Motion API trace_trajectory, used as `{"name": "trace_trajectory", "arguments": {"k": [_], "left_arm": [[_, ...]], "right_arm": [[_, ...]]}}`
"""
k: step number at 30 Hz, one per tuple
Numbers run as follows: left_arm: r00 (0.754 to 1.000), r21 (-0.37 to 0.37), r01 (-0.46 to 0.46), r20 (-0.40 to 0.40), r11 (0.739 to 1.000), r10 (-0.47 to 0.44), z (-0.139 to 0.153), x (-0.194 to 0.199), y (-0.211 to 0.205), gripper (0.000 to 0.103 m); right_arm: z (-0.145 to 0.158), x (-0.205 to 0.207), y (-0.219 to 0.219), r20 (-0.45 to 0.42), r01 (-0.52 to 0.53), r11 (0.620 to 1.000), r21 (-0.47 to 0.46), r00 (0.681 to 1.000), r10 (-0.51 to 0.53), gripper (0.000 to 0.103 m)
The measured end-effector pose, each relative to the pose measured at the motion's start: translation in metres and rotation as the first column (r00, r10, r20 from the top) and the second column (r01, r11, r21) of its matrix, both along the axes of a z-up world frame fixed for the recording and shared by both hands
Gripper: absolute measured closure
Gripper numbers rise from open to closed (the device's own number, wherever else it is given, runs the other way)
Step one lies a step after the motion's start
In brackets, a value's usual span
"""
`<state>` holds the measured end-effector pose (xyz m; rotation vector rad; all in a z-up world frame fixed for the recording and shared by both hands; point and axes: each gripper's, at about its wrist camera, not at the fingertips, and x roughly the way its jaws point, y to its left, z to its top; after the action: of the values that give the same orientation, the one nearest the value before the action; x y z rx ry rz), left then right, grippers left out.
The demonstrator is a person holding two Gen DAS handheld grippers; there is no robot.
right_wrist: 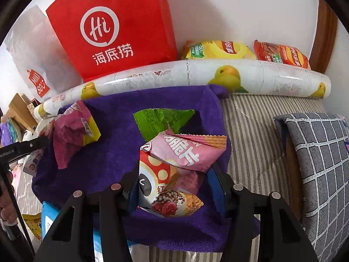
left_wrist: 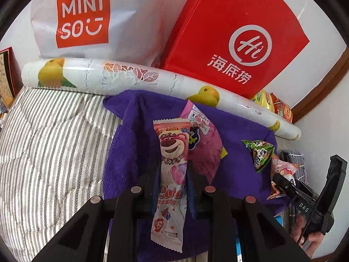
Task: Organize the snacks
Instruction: 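Open the left tool to drop the candy stick while the right tool drops the wafer bag on the towel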
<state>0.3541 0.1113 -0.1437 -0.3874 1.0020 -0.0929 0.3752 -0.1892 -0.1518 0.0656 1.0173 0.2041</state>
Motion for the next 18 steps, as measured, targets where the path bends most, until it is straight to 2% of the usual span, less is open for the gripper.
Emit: {"name": "trace_trajectory", "arguments": {"k": [18], "left_arm": [[0.996,0.008,0.024,-0.082,1.000,-0.023,-0.014,0.008,-0.005,0.082]], "right_arm": [[-0.012,-0.002,0.008,-0.021,-0.016,0.998,-0.057,1.000,0.015,0.047]]}}
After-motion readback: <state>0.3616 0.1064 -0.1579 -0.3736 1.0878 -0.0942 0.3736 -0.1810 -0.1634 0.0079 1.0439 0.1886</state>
